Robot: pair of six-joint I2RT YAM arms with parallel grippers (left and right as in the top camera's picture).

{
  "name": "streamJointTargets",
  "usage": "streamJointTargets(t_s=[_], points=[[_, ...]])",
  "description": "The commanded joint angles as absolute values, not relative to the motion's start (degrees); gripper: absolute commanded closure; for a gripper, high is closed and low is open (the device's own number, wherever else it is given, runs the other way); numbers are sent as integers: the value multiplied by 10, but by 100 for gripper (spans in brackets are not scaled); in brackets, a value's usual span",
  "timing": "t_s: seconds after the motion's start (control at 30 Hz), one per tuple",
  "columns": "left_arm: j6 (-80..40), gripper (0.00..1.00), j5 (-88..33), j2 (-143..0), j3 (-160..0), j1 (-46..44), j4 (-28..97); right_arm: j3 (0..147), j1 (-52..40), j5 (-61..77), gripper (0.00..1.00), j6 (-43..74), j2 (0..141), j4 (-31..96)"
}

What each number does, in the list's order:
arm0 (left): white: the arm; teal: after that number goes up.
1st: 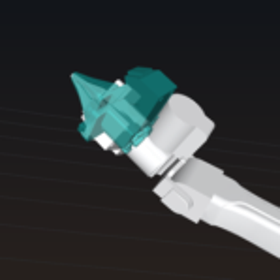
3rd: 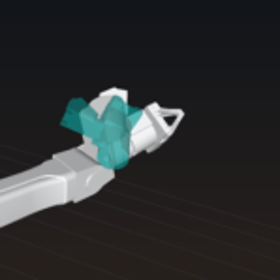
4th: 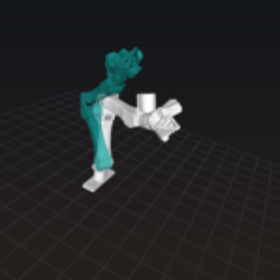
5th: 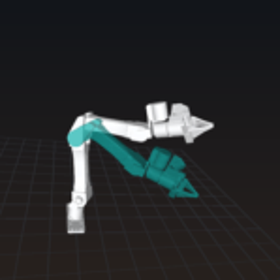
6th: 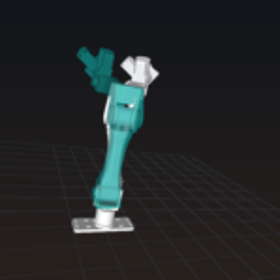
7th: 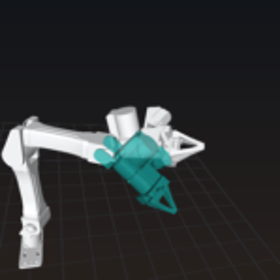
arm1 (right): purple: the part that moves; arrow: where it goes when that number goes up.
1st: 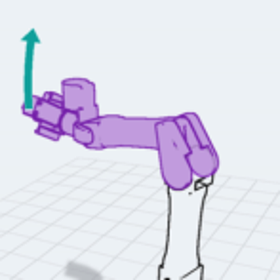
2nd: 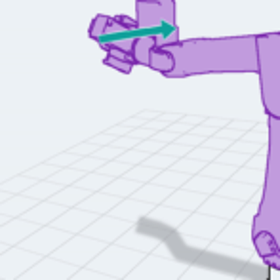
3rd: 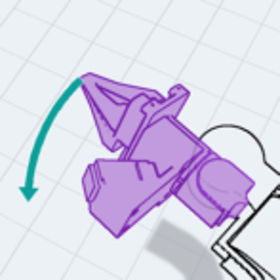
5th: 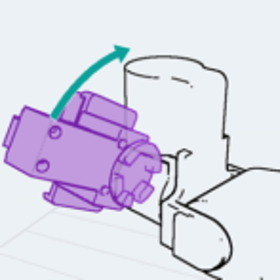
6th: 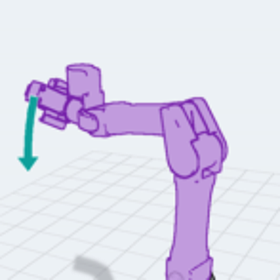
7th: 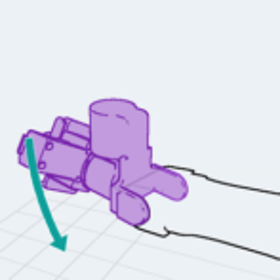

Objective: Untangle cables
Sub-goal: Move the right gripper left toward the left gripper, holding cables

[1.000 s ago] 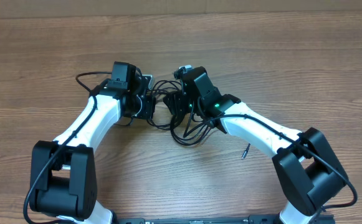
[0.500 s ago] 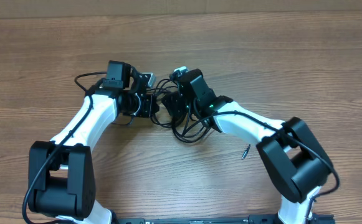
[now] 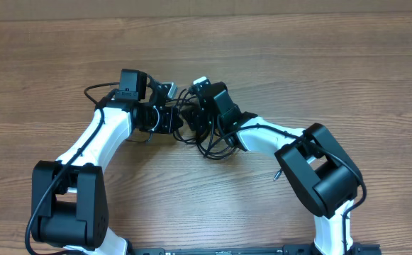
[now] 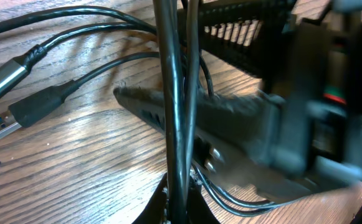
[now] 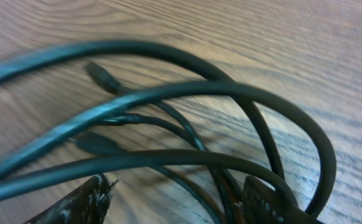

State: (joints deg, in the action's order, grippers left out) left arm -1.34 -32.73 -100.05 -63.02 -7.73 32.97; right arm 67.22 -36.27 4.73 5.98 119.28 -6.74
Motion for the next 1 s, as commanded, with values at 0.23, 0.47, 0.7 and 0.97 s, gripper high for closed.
streamJointTargets(t_s=[0.23,0.47,0.7,0.97], points=[[-22,96,-361,-1000,-627,-64,326,682,-362,42,34,62,1206,-26],[-39,96,-359,-1000,-627,-22,321,682,-362,232,40,103,1206,38],[-39,96,-358,-1000,-627,-15,321,682,-362,247,57,150,1206,55],[-43,96,-356,-1000,-627,-15,319,683,-384,246,57,126,1195,57]])
